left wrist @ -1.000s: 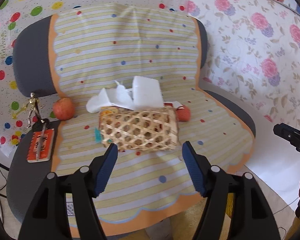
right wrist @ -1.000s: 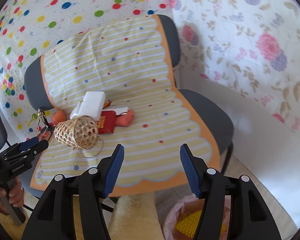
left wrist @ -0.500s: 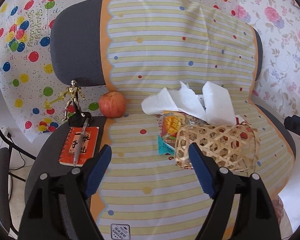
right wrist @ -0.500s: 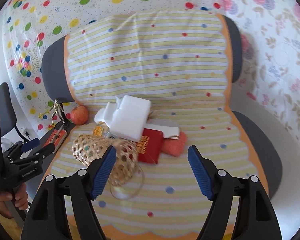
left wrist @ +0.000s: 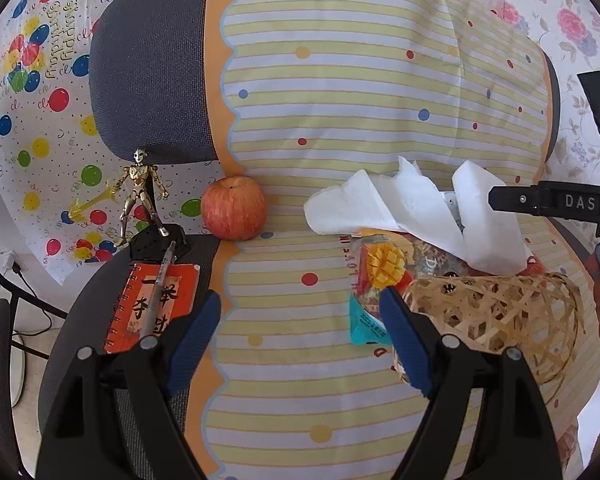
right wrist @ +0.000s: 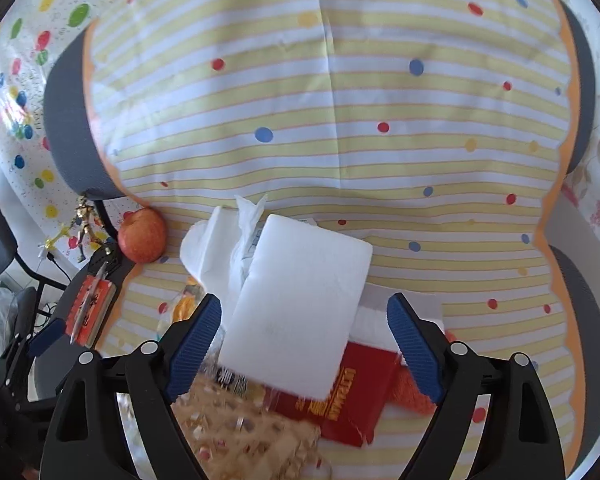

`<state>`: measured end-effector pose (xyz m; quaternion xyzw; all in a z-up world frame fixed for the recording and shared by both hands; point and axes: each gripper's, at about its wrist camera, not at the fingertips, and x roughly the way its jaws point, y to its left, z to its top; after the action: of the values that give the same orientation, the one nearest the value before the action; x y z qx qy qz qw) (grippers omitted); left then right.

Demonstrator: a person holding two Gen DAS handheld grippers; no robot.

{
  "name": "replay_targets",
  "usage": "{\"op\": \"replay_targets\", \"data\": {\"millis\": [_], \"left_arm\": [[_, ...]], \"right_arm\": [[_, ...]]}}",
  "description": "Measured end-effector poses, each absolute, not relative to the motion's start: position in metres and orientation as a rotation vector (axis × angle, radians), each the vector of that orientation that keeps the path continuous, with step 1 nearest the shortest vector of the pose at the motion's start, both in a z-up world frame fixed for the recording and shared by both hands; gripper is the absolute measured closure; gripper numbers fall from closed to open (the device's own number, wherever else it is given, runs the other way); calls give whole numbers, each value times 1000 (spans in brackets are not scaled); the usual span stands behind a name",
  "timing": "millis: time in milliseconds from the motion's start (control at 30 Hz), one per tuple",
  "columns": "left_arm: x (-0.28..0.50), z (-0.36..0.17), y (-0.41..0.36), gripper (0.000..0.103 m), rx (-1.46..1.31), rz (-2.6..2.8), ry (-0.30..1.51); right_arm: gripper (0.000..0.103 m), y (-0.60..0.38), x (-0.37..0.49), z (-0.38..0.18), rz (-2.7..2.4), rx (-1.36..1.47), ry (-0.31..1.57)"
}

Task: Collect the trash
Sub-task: 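Grasp the white sponge block with the right gripper, then grasp the woven bamboo ball with the left gripper while the right gripper holds the sponge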

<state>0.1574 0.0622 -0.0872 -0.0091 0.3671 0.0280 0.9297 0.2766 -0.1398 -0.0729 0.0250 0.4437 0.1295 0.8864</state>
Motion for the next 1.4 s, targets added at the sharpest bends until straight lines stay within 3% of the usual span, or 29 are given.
{"op": "replay_targets", "data": {"millis": [167, 233, 300, 533, 933, 1067, 1400], "left_arm": [[158, -90, 66, 24, -36, 54, 763], [154, -90, 66, 24, -38, 46, 766], [148, -89, 66, 24, -39, 33, 767], [125, -86, 51, 24, -25, -34, 792], [129, -121, 21, 24, -20, -100, 930], [143, -108, 27, 25, -78, -67, 881], [130, -72, 15, 24, -105, -103, 800]], "right_arm": [[17, -137, 298, -88, 287, 104, 1001], [35, -137, 299, -91, 286, 110, 1012], [38, -141, 292, -84, 296, 124, 968], [38, -179, 236, -33, 275, 123, 753], [38, -190, 195, -57, 367, 123, 831], [37, -188, 167, -60, 452, 160, 888], [37, -227, 145, -51, 351, 259, 801]]}}
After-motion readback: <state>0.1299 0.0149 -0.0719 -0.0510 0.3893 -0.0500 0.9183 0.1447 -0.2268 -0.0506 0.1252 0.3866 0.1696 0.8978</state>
